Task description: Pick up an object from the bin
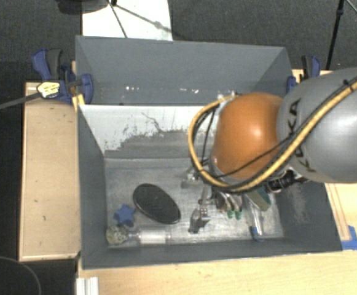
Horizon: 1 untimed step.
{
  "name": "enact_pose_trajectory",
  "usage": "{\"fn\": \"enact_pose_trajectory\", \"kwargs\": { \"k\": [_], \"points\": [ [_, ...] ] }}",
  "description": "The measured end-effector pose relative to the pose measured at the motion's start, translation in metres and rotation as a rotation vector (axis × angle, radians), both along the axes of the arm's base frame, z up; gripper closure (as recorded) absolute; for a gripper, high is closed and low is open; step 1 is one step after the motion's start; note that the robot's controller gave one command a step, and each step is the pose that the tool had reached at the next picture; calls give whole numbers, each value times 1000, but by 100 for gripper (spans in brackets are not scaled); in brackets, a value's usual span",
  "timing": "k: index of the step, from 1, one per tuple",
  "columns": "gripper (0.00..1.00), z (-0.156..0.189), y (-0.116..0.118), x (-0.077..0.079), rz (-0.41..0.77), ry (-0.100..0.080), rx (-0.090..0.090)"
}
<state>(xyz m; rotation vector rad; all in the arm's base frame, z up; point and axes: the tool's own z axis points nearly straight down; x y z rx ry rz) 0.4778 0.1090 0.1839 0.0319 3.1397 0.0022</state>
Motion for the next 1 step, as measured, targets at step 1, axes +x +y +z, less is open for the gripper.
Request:
{"fn": "enact_pose_trajectory", "kwargs": {
  "k": [1],
  "points": [
    [0, -106, 33, 34, -314, -3, 1]
  ]
}}
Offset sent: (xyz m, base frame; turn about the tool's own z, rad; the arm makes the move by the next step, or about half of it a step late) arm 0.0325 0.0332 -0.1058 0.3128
